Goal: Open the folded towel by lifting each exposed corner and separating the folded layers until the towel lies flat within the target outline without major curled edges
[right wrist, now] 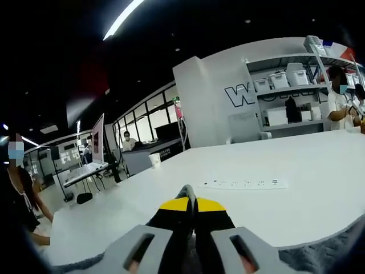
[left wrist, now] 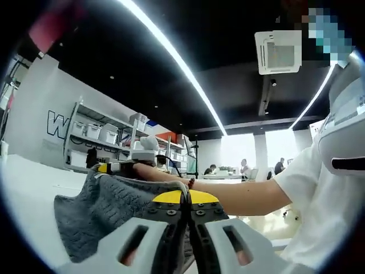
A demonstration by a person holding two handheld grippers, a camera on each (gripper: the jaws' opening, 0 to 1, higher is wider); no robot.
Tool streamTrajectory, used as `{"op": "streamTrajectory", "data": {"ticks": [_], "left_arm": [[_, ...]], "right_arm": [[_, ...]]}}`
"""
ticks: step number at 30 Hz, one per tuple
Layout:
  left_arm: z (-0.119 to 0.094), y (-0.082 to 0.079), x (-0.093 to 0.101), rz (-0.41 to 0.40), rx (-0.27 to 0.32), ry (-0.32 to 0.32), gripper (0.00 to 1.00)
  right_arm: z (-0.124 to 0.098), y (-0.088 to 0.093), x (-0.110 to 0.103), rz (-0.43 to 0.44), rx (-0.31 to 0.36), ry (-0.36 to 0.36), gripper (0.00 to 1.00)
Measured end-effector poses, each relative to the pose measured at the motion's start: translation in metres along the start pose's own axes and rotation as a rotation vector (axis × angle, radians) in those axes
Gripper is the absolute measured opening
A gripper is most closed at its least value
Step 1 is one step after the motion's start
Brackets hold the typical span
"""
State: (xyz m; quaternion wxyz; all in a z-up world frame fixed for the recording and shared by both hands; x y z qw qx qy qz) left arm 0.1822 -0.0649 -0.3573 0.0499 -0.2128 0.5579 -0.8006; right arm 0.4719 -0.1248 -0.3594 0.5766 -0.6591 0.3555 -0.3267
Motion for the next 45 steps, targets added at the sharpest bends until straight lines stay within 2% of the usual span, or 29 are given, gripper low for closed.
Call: {"op": "streamTrajectory", "data": {"ticks": [2,7,11,23,36,45], "left_arm": [[-0.001,-0.004,-0.001,-0.006,0.016,-0.001,0.00],[-0.004,-0.008,-0.001,-0.022,0.024,0.016,0.00],[-0.007,-0.013,-0.001,-0.050,0.049,0.028,0.00],[-0.011,-0.025,0.000,-0.001,0.066,0.027,0.00],[-0.010,-0.033,0.003,-0.005,0.078,0.041,0.00],[-0.013,-0.041,0.002,0.061,0.061,0.021,0.00]], "right_arm": [[0.004,-0.004,0.005,-0.008,0.004,-0.003,0.00],[-0.007,-0.007,-0.015,-0.011,0.017,-0.017,0.00],[0.002,-0.013,-0.010,-0.008,0.022,-0.027,0.00],[0.019,-0.032,-0.002,-0.019,0.035,-0.042,0.00],[0.030,-0.049,-0.009,-0.033,0.050,-0.059,0.00],[0.034,-0.059,-0.014,-0.039,0.063,-0.065,0.00]]}}
Point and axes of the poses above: the point that each gripper's makers call its tool centre point, and the gripper's own axes: z roughly forward along the fingers, x roughly to its right, y roughly out of its underside, the point moved 1 cm from there along -z, roughly backward along the fingers, and after that the axes turned 14 degrees about -z, right-handed, at the moved point
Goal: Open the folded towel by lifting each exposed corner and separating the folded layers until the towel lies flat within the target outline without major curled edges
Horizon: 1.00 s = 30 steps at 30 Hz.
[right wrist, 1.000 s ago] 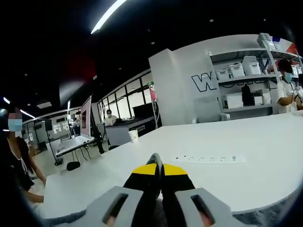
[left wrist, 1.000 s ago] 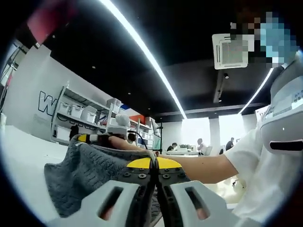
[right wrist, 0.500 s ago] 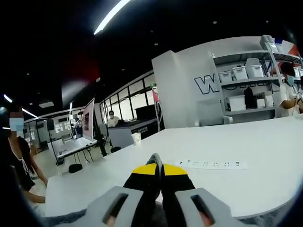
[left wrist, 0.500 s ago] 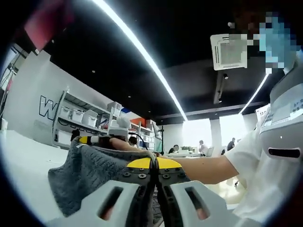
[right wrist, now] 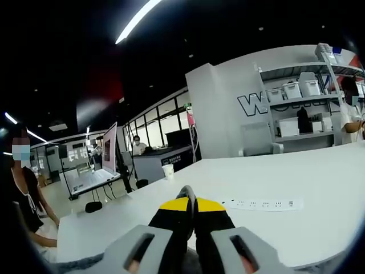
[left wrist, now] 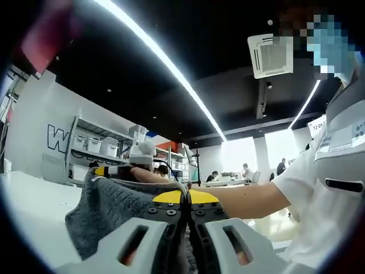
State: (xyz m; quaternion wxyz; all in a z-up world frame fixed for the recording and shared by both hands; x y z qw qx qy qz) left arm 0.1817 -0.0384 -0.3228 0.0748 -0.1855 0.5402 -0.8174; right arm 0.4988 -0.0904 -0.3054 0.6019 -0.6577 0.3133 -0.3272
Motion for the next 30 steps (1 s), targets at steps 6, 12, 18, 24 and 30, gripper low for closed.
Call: {"op": "streamTrajectory", "data": {"ticks": [6,12,18,24,30], "left_arm": [[-0.005,-0.006,-0.004,-0.011,0.014,-0.002,0.00],[-0.009,-0.015,-0.006,-0.014,0.033,-0.004,0.00],[-0.012,-0.019,-0.007,-0.020,0.046,-0.005,0.00],[-0.016,-0.026,-0.007,-0.006,0.064,-0.010,0.00],[-0.022,-0.031,-0.007,-0.003,0.081,-0.013,0.00]], "right_arm": [[0.004,-0.003,-0.005,-0.008,-0.001,-0.005,0.00],[0.006,-0.010,-0.013,-0.014,0.007,-0.015,0.00],[0.011,-0.017,-0.020,-0.024,0.008,-0.028,0.00],[0.018,-0.022,-0.025,-0.031,0.011,-0.038,0.00],[0.024,-0.029,-0.034,-0.045,0.027,-0.057,0.00]]}}
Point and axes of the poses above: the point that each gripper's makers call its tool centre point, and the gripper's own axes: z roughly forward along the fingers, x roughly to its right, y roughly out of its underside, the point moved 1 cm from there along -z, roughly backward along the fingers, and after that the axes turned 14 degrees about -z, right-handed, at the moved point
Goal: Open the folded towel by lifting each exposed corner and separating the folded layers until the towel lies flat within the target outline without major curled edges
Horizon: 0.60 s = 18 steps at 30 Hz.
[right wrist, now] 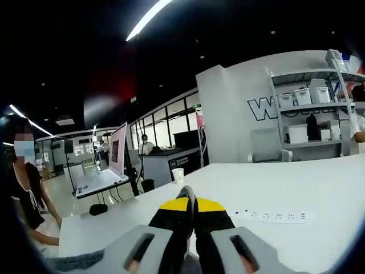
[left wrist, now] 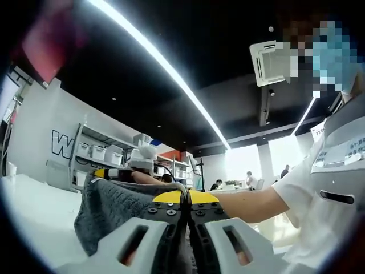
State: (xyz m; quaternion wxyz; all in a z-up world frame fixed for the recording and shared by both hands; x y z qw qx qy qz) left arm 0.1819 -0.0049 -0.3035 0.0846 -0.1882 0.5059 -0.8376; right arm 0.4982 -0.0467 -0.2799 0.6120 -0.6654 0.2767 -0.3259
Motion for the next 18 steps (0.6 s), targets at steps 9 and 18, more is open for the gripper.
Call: {"op": "streamTrajectory", "data": {"ticks": [9,18], "left_arm": [[-0.006,-0.005,0.000,0.014,0.015,-0.009,0.00],[-0.012,-0.014,-0.002,0.028,0.033,-0.023,0.00]], "right_arm": [[0.008,-0.004,-0.012,-0.010,0.005,-0.016,0.00],[0.015,-0.009,-0.020,-0.020,0.013,-0.036,0.00]]}}
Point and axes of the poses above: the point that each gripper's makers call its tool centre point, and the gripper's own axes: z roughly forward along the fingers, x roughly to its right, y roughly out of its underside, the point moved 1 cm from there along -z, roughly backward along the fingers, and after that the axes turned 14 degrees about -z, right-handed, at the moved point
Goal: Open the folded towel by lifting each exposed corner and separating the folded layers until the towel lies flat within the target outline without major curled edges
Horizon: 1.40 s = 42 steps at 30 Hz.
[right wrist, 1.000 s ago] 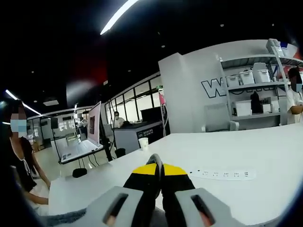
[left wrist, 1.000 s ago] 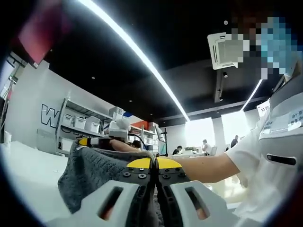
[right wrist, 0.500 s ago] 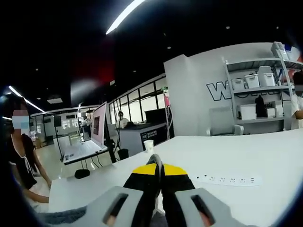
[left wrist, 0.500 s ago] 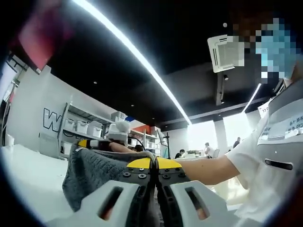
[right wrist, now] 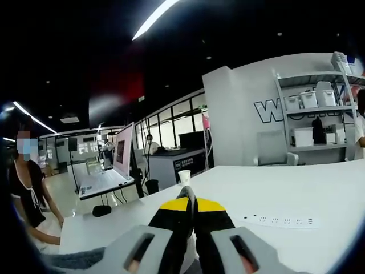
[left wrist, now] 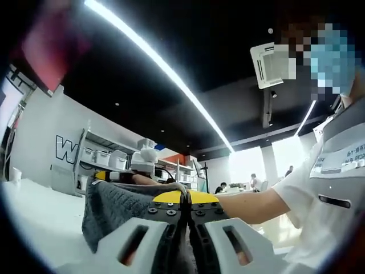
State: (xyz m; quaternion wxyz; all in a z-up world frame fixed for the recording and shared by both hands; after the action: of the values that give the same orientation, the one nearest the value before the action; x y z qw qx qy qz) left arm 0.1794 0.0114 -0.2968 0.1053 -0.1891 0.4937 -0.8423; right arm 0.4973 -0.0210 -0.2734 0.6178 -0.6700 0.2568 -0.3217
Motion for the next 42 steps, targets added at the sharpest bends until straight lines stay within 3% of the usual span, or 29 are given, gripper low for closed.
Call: {"op": "streamTrajectory", "data": {"ticks": [28,42], "left_arm": [[-0.017,-0.022,-0.009,0.055,0.028,-0.041,0.00],[-0.030,-0.028,-0.017,0.085,0.029,-0.071,0.00]], "right_arm": [[0.031,-0.013,-0.030,-0.006,0.009,-0.051,0.00],[0.038,-0.013,-0.033,0.002,0.016,-0.046,0.00]]}}
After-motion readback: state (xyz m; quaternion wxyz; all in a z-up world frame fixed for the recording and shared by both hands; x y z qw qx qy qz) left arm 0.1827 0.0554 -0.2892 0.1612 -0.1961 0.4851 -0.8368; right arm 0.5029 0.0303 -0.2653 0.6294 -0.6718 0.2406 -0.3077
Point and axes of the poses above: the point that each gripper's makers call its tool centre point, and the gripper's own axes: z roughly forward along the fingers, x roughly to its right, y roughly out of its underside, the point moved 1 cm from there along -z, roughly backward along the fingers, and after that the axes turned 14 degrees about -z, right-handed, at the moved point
